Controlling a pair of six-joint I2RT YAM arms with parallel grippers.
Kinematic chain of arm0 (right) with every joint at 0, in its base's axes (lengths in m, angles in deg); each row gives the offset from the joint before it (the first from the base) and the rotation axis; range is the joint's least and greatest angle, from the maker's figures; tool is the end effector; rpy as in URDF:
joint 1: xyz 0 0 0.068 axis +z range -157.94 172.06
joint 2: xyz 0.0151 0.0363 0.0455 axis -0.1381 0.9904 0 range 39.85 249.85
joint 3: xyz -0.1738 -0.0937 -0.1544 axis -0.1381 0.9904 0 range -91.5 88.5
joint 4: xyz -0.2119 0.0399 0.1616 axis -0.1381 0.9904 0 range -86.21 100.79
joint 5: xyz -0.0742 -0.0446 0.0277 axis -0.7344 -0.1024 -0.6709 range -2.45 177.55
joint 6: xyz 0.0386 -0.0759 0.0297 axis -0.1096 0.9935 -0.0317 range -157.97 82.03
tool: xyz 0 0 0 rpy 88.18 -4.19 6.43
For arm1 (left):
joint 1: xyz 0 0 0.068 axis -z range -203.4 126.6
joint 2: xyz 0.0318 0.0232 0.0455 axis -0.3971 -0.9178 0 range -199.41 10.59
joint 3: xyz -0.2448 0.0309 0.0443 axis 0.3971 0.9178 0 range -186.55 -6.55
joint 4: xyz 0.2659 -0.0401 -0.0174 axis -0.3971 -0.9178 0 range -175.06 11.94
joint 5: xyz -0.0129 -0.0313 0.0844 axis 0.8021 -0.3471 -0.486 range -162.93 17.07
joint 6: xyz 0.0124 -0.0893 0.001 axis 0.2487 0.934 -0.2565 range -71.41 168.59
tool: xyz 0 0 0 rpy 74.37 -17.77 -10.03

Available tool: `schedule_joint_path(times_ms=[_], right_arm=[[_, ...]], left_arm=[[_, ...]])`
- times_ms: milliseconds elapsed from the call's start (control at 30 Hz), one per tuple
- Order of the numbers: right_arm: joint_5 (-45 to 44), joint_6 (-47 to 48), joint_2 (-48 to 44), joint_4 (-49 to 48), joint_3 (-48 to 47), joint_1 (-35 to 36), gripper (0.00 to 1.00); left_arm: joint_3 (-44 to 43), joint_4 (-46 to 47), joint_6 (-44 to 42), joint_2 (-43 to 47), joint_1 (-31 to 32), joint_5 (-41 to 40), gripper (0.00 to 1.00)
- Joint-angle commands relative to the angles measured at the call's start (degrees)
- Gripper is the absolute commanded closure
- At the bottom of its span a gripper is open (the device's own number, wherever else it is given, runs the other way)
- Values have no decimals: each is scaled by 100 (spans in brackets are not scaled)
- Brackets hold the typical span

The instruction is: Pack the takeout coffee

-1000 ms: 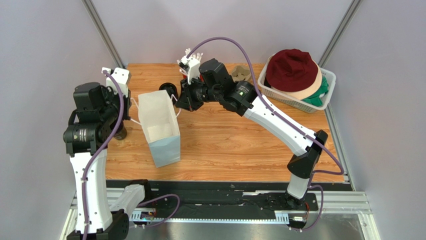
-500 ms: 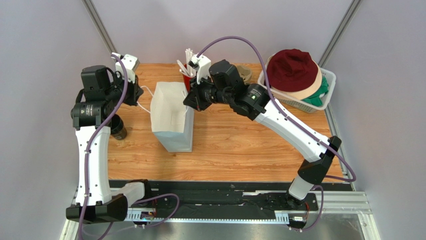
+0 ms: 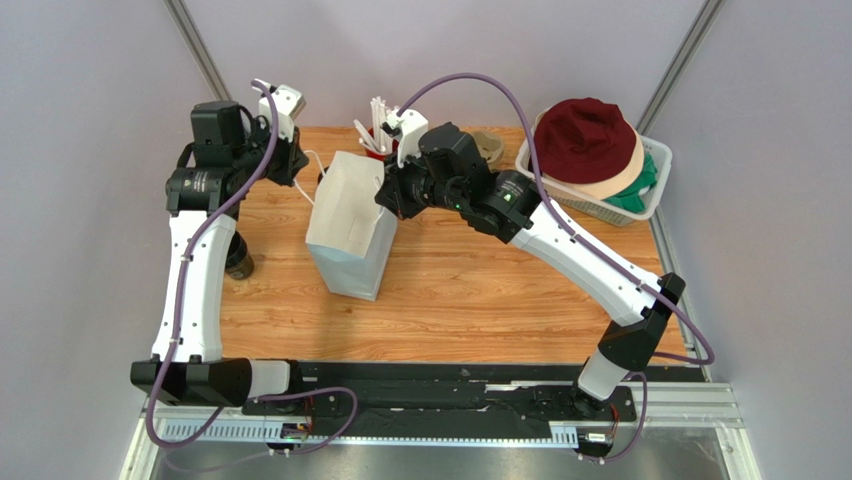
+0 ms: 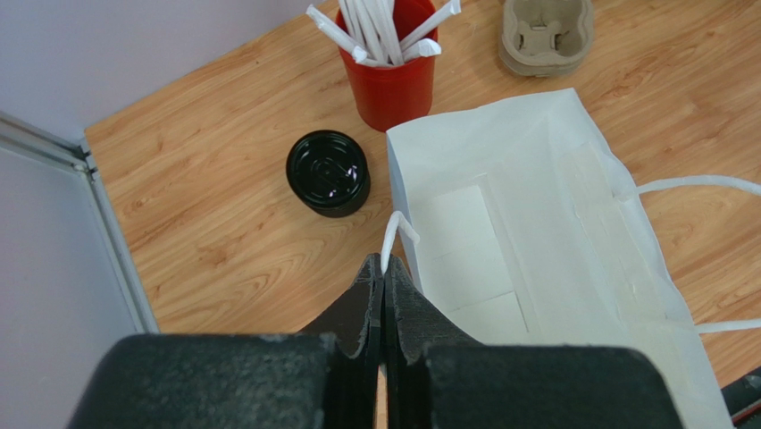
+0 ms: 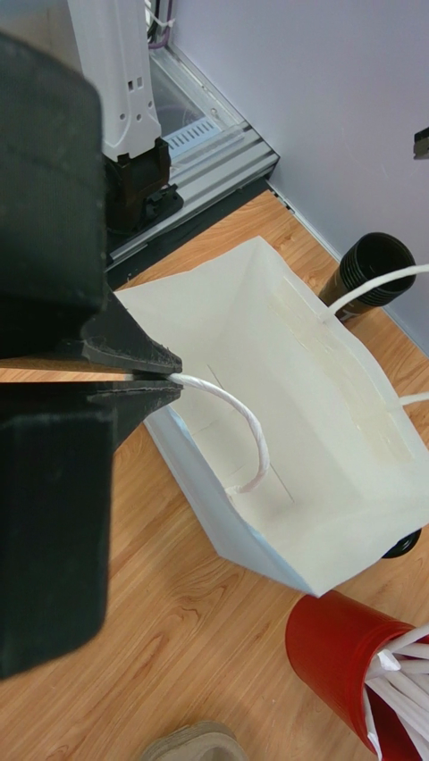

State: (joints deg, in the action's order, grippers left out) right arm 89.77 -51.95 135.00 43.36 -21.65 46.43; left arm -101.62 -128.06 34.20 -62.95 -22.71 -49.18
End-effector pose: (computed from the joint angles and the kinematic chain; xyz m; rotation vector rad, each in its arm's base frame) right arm 0.2373 0.3362 0.4129 -0.7464 1.9539 0.7880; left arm 0.2951 -0.0360 0.4231 0.5151 1.9671 -0.2779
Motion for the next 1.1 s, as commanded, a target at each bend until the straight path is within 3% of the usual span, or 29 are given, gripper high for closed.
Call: schedule_joint_path(times_ms=[0, 33, 100, 133, 167, 267, 367, 600, 767, 867, 1067], right_arm=[[-160, 97, 38, -275, 20, 39, 92], [-143, 132, 12, -275, 46, 39, 89], [-134, 193, -14, -275, 64, 39, 74], [-125, 237, -41, -266, 72, 39, 66], [-143, 351, -76, -266, 72, 39, 51], [-213, 649, -233, -178, 64, 39, 29], [-213, 992, -549, -81, 142, -136, 13], [103, 1659, -1174, 200, 195, -1374, 9], [349, 2530, -816, 60, 38, -2570, 5], [437, 3137, -166, -45, -199, -3010, 5], [516, 3832, 1574, -134, -1104, -3512, 5]], left_arm=[[-302, 271, -213, -169, 168, -46, 100], [-267, 289, -222, -204, 177, -63, 100], [-206, 359, -248, -196, 186, -54, 100], [-110, 403, -257, -161, 186, -72, 100], [-56, 438, -274, -135, 186, -89, 98], [137, 578, -318, -3, 186, -125, 83], [252, 667, -319, 103, 177, -134, 66], [629, 912, -231, 603, 177, 42, 26], [788, 922, -231, 902, 177, 270, 10], [841, 756, -336, 1087, 177, 315, 4], [1086, 228, -626, 1535, 177, 26, 3]])
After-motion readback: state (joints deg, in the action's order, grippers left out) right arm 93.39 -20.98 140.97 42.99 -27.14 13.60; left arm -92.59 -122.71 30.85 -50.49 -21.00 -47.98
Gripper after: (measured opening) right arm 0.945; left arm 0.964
